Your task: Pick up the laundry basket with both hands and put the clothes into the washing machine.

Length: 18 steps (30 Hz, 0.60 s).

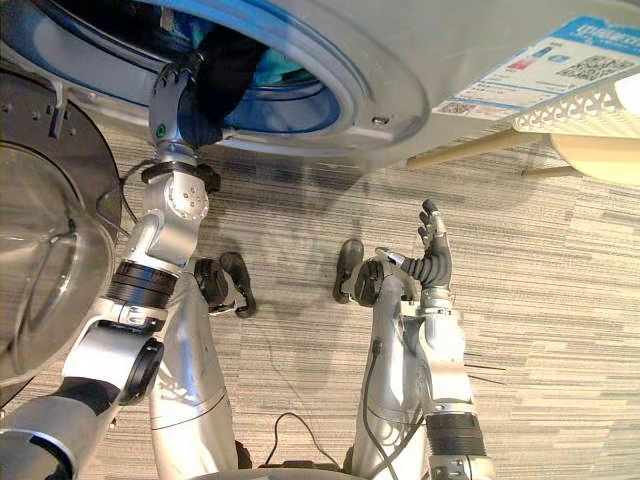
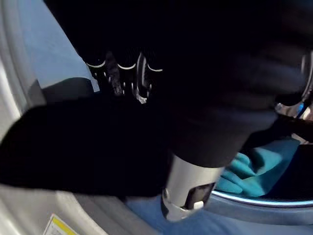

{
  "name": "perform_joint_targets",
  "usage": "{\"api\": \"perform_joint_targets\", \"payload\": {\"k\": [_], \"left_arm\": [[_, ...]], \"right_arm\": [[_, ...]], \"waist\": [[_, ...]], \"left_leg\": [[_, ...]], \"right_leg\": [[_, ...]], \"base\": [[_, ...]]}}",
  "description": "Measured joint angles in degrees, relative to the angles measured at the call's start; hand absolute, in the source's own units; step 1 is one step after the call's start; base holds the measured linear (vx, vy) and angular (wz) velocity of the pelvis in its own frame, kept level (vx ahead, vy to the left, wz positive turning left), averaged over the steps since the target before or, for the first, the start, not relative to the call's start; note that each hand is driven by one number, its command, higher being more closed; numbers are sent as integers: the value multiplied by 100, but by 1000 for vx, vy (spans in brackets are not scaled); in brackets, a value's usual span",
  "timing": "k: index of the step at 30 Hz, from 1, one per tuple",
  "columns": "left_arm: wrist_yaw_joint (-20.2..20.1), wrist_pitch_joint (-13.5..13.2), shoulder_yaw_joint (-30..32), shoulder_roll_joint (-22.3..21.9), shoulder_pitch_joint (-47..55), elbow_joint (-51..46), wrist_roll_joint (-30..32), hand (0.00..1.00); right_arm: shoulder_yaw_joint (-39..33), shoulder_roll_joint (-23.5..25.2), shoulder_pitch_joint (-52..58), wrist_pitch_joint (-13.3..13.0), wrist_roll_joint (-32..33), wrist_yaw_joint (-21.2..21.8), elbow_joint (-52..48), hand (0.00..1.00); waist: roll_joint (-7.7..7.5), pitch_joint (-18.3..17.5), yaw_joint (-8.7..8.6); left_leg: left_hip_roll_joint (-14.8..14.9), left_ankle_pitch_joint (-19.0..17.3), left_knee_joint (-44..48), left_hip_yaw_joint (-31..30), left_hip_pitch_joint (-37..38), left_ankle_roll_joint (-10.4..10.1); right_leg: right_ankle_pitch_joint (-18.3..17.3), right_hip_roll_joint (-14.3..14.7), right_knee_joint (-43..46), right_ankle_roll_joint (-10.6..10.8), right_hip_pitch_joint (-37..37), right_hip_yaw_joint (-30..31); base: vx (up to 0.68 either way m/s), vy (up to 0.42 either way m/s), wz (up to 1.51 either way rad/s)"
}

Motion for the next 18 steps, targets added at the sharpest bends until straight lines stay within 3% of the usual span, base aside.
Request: {"api": "perform_joint_targets", "payload": {"k": [1,4,12,18], "left_arm": [[-105,0,-35,107,-197,88,-75,100],[-104,-37,-81,176,-398,62,-248,100],[-203,-111,-234,312,-474,69,-669,100],[67,-115,-455,471,-477,-83,-793,100]], "right_arm": [[8,1,-39,0,39,14,-81,0],[-55,-23,-64,-40,55,85,-195,0],[-75,-96,-96,-49,51,88,-186,0],[-65,-95,-94,-108,50,55,-147,0]], "waist": [[0,91,-81],[-16,244,-108],[-49,325,-187],[-47,326,-266]], "left_leg": [[-2,3,3,30,2,-6],[0,10,32,53,7,48],[7,-84,142,107,5,83],[19,-86,124,126,-36,97]], "right_leg": [[23,0,-12,33,-1,27],[60,6,3,81,-13,53],[41,12,106,99,-88,146],[74,6,56,119,-118,144]], "base": [[0,0,0],[49,6,-3],[23,-1,-1],[6,-1,-2]]}}
